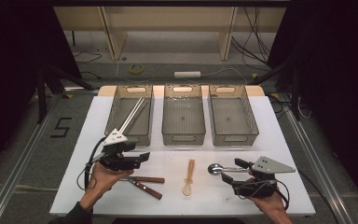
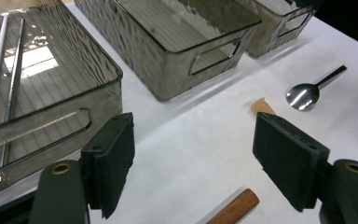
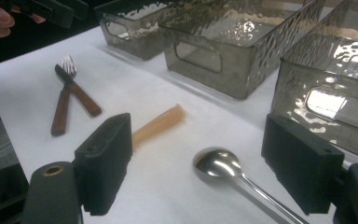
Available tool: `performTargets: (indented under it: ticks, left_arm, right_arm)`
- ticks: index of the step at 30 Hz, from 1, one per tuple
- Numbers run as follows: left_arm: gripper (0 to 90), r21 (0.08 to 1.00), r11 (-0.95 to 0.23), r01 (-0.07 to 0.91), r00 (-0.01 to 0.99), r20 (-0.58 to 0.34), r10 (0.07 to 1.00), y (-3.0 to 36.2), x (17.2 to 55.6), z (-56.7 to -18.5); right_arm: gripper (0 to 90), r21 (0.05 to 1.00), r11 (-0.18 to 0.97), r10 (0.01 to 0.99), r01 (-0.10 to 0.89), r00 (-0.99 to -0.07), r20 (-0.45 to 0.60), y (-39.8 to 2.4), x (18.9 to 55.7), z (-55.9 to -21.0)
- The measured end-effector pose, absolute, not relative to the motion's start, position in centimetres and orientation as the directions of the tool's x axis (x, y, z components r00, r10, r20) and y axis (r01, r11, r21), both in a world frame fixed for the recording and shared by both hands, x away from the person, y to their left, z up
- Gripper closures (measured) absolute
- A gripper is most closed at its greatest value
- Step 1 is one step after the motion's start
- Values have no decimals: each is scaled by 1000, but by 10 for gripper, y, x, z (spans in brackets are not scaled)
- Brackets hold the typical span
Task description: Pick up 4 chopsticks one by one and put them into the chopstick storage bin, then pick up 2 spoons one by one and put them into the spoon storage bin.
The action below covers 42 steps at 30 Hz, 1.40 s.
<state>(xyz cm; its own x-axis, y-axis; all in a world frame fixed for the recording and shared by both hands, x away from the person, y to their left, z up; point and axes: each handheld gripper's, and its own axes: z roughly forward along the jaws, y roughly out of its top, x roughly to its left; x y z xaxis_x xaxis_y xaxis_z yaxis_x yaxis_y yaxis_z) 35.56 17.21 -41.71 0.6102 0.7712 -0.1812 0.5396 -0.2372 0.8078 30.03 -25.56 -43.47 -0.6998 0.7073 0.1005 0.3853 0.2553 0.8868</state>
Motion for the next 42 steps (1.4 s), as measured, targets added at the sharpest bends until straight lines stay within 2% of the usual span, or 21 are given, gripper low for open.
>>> performTargets:
  ticks: [14, 19, 25, 33, 42]
  left_arm:
    - [277, 837, -220, 502, 607, -160, 778, 181, 340, -424]
    - [269, 843, -216, 493, 614, -161, 773, 180, 337, -426]
    - [258, 842, -227, 489, 621, -154, 768, 177, 334, -427]
    - [257, 845, -229, 483, 624, -149, 767, 179, 330, -427]
    - [257, 846, -229, 482, 622, -146, 769, 182, 328, -427]
  right_arm:
    - [258, 854, 320, 708, 410, -702, 72, -257, 306, -437]
    - [268, 815, 399, 693, 421, -720, 32, -260, 313, -439]
    - [295, 728, 528, 657, 437, -754, -25, -264, 326, -438]
    - [408, 620, 670, 583, 409, -806, -98, -263, 346, -423]
    - [506, 453, 789, 511, 415, -853, -110, -247, 368, -436]
